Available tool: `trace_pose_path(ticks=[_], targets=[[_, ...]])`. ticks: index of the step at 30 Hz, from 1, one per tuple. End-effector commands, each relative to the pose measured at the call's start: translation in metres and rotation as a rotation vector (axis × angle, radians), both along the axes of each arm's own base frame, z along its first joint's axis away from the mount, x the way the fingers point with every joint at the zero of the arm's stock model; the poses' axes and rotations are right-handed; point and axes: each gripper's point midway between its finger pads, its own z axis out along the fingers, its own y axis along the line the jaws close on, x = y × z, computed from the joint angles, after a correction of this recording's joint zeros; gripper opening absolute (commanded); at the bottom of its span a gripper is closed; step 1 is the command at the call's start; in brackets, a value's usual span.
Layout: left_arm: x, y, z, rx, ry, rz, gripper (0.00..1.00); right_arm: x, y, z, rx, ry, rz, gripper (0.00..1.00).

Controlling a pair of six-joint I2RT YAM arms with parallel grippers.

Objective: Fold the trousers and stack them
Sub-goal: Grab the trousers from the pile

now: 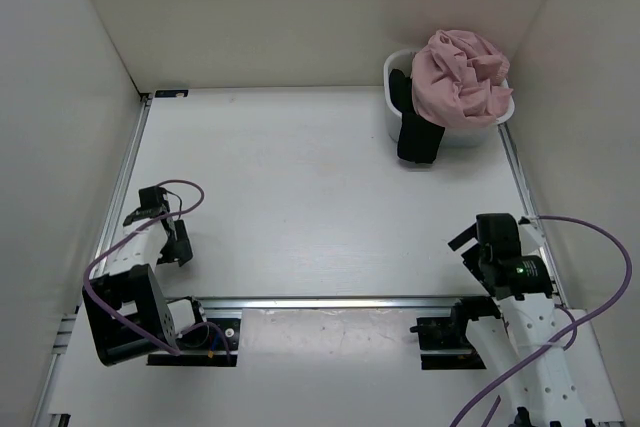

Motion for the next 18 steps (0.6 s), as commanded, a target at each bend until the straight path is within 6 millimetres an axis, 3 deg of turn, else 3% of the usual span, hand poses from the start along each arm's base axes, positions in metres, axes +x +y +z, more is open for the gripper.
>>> trace_pose_path(ticks=[1, 4, 5, 6, 7, 8, 9, 10, 11, 13, 14, 16, 17, 18], targets=[[-0.009, 0.004, -0.007, 0.025, 0.042, 0.016, 1.00, 0.027, -0.006, 0.047, -0.079, -0.125, 0.078, 0.99], [0.020, 0.013, 0.019, 0.053, -0.054, 0.017, 1.00, 0.080, -0.001, 0.114, -0.160, -0.293, 0.197, 0.99], [0.044, 0.021, 0.042, 0.076, -0.131, 0.019, 1.00, 0.101, -0.002, 0.122, -0.192, -0.273, 0.210, 0.99], [0.055, 0.024, 0.056, 0.087, -0.167, 0.019, 1.00, 0.126, -0.002, 0.148, -0.223, -0.342, 0.218, 0.99], [0.064, 0.027, 0.066, 0.092, -0.185, 0.020, 1.00, 0.149, -0.001, 0.201, -0.250, -0.449, 0.228, 0.99], [0.086, 0.032, 0.089, 0.101, -0.244, 0.017, 1.00, 0.187, 0.002, 0.203, -0.304, -0.414, 0.278, 0.99], [0.093, 0.034, 0.098, 0.104, -0.257, 0.017, 1.00, 0.209, 0.003, 0.218, -0.333, -0.426, 0.300, 0.99], [0.103, 0.037, 0.108, 0.111, -0.280, 0.018, 1.00, 0.233, 0.005, 0.274, -0.356, -0.534, 0.311, 0.99], [0.110, 0.037, 0.114, 0.104, -0.289, 0.013, 1.00, 0.278, 0.013, 0.255, -0.384, -0.454, 0.390, 0.99], [0.133, 0.036, 0.128, 0.105, -0.310, -0.011, 1.00, 0.318, 0.027, 0.264, -0.367, -0.438, 0.491, 0.99], [0.139, 0.034, 0.130, 0.103, -0.306, -0.020, 1.00, 0.358, 0.031, 0.278, -0.380, -0.461, 0.493, 0.99], [0.150, 0.034, 0.131, 0.131, -0.284, -0.034, 1.00, 0.389, 0.037, 0.276, -0.386, -0.459, 0.524, 0.99], [0.154, 0.033, 0.131, 0.139, -0.279, -0.041, 1.00, 0.414, 0.036, 0.254, -0.378, -0.438, 0.527, 0.99], [0.154, 0.028, 0.127, 0.141, -0.254, -0.056, 1.00, 0.424, 0.036, 0.247, -0.388, -0.443, 0.532, 0.99]])
